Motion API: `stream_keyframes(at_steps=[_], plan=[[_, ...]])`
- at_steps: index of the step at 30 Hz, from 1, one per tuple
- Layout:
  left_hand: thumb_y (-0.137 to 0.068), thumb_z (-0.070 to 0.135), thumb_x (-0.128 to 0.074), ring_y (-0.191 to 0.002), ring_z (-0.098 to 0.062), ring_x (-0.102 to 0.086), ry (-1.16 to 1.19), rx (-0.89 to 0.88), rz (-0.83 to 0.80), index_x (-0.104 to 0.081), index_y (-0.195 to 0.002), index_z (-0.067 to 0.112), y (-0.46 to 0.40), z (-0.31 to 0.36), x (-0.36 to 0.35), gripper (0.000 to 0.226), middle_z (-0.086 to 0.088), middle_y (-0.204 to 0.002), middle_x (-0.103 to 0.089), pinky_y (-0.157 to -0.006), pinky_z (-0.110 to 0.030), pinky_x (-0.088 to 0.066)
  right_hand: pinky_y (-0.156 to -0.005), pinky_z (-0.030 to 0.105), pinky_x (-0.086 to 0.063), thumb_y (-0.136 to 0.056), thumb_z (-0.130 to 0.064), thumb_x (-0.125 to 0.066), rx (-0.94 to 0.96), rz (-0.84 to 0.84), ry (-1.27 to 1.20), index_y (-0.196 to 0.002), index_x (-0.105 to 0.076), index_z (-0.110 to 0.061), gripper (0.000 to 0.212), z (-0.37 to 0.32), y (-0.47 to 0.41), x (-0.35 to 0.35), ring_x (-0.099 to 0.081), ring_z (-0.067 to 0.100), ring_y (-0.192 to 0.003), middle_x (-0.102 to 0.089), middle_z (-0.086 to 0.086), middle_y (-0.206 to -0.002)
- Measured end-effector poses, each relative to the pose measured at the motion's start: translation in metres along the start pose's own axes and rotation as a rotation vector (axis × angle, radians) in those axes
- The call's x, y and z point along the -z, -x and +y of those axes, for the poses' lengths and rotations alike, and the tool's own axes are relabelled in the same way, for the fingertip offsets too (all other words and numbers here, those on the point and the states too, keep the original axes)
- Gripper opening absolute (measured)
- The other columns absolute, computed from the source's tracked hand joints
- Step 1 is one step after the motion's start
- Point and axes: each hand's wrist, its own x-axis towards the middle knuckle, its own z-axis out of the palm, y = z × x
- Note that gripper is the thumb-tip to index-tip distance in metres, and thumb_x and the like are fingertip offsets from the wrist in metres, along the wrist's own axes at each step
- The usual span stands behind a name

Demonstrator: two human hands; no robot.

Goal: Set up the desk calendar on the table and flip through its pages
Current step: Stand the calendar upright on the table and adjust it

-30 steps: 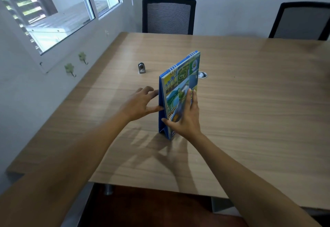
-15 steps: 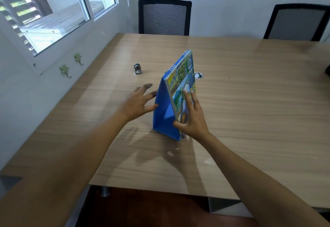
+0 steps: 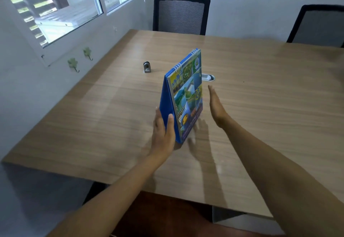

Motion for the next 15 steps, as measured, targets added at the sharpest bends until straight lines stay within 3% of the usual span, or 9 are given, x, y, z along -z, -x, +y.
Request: stream_keyframes(at_steps=[1,4,7,9,12,15], plan=[[-0.099,0.05,-0.026,-0.147,-0.008,-0.014,0.075,0.055,-0.004,-0.001,-0.155,0.024,0.005,0.006,-0.006,0.066,0.006,-0.163,-0.009,-0.104,-0.014,-0.015,-0.095,0.006,-0.023,-0.103,-0.043,-0.008,-0.042,-0.055,-0.046,-0.151,-0.023,-0.009,0.061,-0.009,-0.007,0.002,-0.026,0.005,-0.136,-0.032,-0.007,-0.146],[-0.099,0.051,-0.019,-0.146,-0.009,-0.021,0.166,0.139,-0.05,-0.006,-0.155,0.025,0.013,0.022,-0.017,0.064,0.009,-0.161,-0.015,-0.099,-0.013,-0.019,-0.109,0.031,-0.022,-0.097,-0.055,0.0,-0.12,-0.145,-0.088,-0.153,-0.024,-0.016,0.072,-0.018,-0.032,0.006,-0.021,0.017,-0.147,-0.024,0.001,-0.159],[-0.1,0.048,-0.017,-0.139,-0.014,-0.035,0.138,0.133,-0.049,-0.015,-0.154,0.025,0.016,0.038,-0.026,0.059,0.006,-0.155,-0.03,-0.102,-0.018,-0.029,-0.095,0.024,-0.029,-0.095,-0.058,0.003,-0.178,-0.193,-0.133,-0.145,-0.04,-0.018,0.077,-0.023,-0.045,0.004,-0.042,0.015,-0.126,-0.048,0.002,-0.135],[-0.099,0.053,-0.021,-0.13,-0.01,-0.043,0.225,0.116,-0.036,-0.019,-0.152,0.027,0.011,0.038,-0.032,0.06,0.009,-0.148,-0.036,-0.099,-0.015,-0.035,-0.106,0.033,-0.03,-0.092,-0.065,0.003,-0.183,-0.199,-0.138,-0.136,-0.05,-0.025,0.079,-0.021,-0.051,0.006,-0.046,0.016,-0.117,-0.053,0.0,-0.126],[-0.081,0.079,-0.026,-0.137,-0.017,-0.04,0.338,0.158,-0.05,-0.006,-0.154,0.029,-0.003,0.028,-0.042,0.091,0.0,-0.157,-0.027,-0.114,-0.041,-0.034,-0.109,0.045,-0.022,-0.09,-0.068,0.002,-0.186,-0.179,-0.164,-0.131,-0.053,-0.029,0.079,-0.018,-0.043,0.009,-0.045,0.016,-0.117,-0.053,0.0,-0.126],[-0.07,0.089,-0.024,-0.145,-0.019,-0.028,0.374,0.189,-0.04,0.001,-0.154,0.031,-0.012,0.028,-0.042,0.105,0.003,-0.162,-0.012,-0.117,-0.046,-0.027,-0.102,0.042,-0.024,-0.091,-0.066,0.003,-0.189,-0.171,-0.214,-0.142,-0.045,-0.027,0.08,-0.016,-0.033,0.015,-0.043,0.012,-0.116,-0.05,0.001,-0.136]])
